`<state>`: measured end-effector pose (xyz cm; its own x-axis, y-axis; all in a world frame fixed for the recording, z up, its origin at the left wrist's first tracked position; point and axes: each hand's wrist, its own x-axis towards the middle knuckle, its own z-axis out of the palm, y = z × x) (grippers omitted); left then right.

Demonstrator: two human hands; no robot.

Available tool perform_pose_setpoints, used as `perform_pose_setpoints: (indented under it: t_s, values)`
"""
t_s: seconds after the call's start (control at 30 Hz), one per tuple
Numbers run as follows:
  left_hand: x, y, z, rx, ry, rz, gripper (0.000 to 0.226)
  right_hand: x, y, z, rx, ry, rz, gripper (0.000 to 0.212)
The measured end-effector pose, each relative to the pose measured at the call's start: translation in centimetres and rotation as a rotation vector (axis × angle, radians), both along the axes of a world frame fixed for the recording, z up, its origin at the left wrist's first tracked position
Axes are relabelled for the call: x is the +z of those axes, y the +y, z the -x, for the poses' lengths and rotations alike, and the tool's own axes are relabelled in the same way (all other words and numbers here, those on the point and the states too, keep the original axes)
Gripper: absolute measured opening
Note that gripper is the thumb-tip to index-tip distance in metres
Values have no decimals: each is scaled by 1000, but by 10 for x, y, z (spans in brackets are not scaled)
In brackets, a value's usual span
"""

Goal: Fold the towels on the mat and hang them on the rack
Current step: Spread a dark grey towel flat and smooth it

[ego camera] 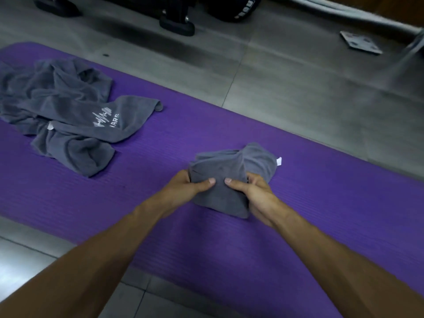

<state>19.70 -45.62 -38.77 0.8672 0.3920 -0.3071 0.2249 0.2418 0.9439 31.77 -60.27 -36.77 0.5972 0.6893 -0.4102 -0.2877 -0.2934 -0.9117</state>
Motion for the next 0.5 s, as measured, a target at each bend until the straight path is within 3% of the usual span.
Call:
perform_pose_setpoints:
  t_s: [0.07, 0.23, 0.33, 0.5]
  values:
    - [2, -12, -17, -56, -31, -114, 18, 7, -8, -11, -53, -63, 12, 55]
    - [1, -31, -56, -90, -16, -234, 13, 8, -20, -50, -235, -201, 42, 36]
    - [-13, -34, -66, -115, 57, -184, 38, 8, -17, -79, -380, -239, 21, 24]
    - [-24, -46, -72, 6, 165, -580, 60, -5, -4, -121, -435, -336, 105, 22]
